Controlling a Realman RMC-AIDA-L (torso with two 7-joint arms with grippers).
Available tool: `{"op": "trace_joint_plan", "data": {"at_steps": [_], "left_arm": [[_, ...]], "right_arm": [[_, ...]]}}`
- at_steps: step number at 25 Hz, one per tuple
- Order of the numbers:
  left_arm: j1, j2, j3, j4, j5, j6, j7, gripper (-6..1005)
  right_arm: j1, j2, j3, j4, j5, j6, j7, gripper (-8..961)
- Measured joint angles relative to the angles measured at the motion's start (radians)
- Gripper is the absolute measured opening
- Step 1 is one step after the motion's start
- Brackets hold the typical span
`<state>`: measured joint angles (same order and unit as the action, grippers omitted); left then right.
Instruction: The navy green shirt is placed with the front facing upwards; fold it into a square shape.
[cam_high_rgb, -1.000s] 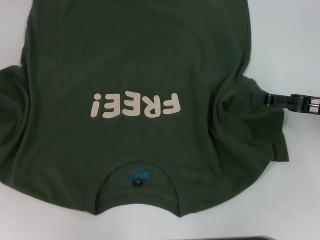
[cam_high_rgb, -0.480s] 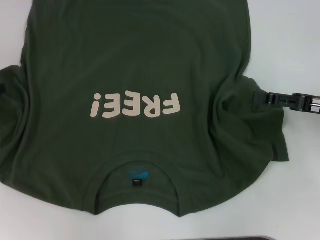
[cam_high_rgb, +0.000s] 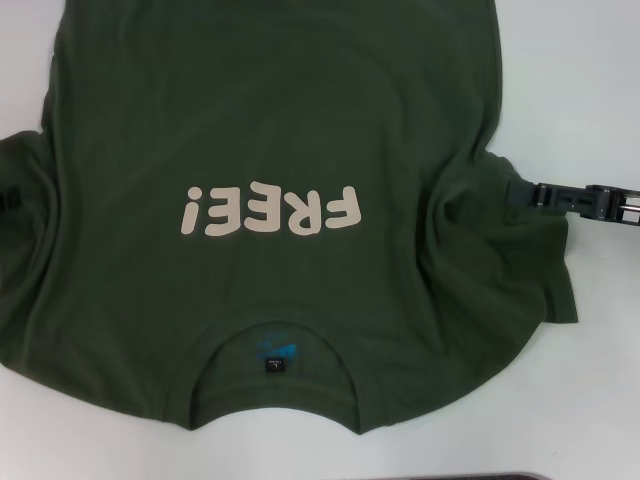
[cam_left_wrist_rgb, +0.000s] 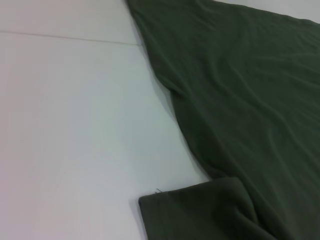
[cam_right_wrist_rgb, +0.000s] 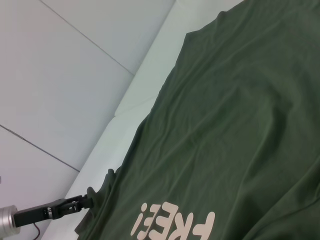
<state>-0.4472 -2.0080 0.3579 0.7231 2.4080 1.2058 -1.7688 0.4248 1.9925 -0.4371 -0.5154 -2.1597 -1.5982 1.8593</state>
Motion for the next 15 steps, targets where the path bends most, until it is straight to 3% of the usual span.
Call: {"op": "trace_joint_plan", "data": {"at_steps": [15], "left_arm": [[-0.008, -0.001, 0.009, -0.001, 0.000, 0.016, 0.003, 825]], "right_arm": [[-0.001, 0.002, 0.000, 0.000, 0.000, 0.010, 0.001, 930]]}}
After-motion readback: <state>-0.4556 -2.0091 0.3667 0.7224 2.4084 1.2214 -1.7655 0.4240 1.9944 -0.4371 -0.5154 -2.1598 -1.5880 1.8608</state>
